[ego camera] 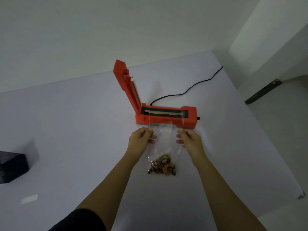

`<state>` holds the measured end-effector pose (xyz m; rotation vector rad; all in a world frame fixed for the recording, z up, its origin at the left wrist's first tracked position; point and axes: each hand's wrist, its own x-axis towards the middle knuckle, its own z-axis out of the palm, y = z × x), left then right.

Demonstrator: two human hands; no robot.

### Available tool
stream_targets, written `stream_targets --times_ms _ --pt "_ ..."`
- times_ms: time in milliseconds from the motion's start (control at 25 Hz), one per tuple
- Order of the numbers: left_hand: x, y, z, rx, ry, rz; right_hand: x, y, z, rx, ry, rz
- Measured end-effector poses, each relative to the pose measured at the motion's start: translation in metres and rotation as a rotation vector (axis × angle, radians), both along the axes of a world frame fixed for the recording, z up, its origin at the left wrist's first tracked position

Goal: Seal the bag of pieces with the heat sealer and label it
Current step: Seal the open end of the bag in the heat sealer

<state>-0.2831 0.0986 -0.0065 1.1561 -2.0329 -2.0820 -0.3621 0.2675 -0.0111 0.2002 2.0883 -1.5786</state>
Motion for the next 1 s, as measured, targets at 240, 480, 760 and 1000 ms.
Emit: stream_targets --times_ms 240,480,760,1000 --pt "-0.0013 -0.0020 -0.0023 0.004 0.003 0.027 -0.0099 0.0063 0.0014 -0.010 -0.062 0.039" --pt "-0.0041 -0.0024 -0.0036 -0.045 0.008 0.025 -0.0105 0.0031 0.0002 -0.010 -0.022 -0.025" --pt "-0.0052 -0.0037 -0.0035 -0.095 -0.025 0.033 -0.0089 0.0012 -0.0001 -0.036 -0.035 0.004" --pt "-0.0045 -0.0032 -0.0031 -0.102 -0.037 0.047 -0.0091 0.0024 -0.0014 -0.033 -0.009 0.039"
